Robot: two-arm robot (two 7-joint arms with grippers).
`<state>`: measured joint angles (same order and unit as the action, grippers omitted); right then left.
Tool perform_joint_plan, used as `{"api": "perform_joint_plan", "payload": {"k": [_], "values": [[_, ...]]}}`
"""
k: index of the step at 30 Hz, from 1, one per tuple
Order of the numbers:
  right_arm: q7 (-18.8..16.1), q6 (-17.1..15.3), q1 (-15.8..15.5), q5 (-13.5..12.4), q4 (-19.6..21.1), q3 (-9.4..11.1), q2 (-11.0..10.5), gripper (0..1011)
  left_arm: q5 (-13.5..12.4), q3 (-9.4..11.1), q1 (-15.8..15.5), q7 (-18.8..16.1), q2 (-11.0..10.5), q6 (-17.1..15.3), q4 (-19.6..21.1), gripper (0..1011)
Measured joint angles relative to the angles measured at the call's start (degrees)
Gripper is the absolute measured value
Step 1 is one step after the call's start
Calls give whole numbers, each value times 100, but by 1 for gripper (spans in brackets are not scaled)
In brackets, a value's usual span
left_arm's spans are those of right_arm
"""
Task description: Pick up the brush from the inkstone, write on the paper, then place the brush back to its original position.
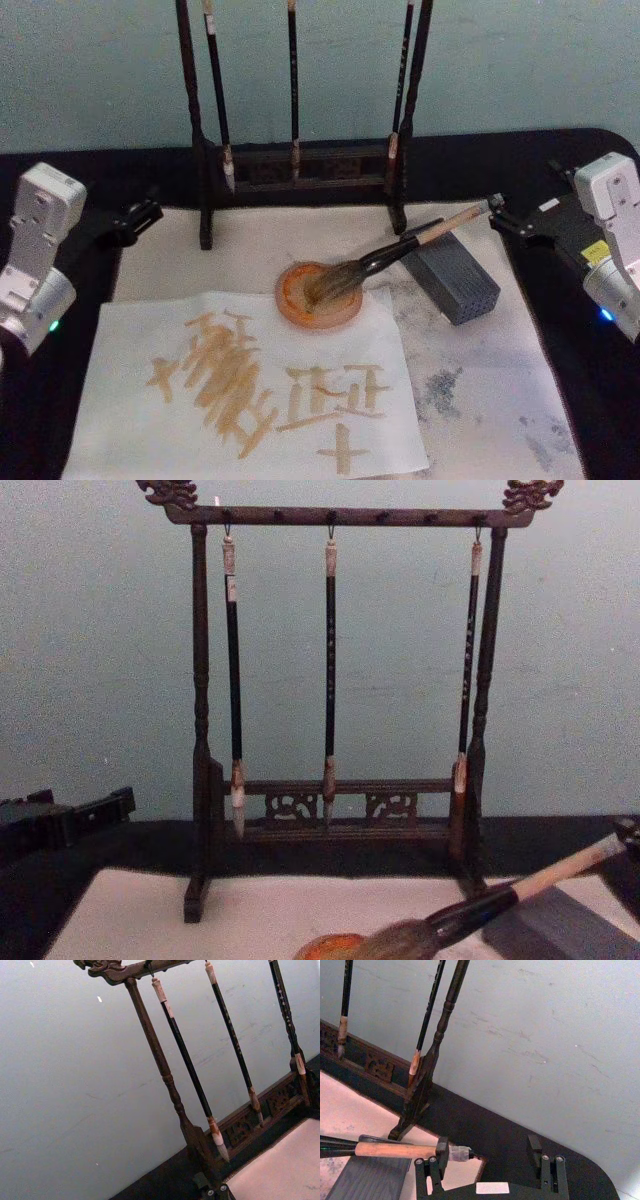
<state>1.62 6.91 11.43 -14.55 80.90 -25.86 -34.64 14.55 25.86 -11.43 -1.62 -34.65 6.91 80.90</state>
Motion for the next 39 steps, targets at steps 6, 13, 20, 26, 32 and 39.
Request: {"api": "perform_joint_plan", "payload": {"k": [6,13,20,26,32,39], "values": [[0,0,0,0,0,0,0,1001,0,0,0,0,0,0,0,1002],[-1,0,0,0,-1,1,1,1001,0,0,0,0,0,0,0,1002],[-336,2,-56,-245,-72,179,88,1001,0,0,0,0,0,0,0,1002],[-555,-1,-259,-552,120,395,80,1001,0,0,0,0,0,0,0,1002],[-789,-11,-616,-954,400,676,60,1001,0,0,0,0,0,0,0,1002],[-1184,4,-944,-1536,559,963,120,1001,0,0,0,0,0,0,0,1002]]}}
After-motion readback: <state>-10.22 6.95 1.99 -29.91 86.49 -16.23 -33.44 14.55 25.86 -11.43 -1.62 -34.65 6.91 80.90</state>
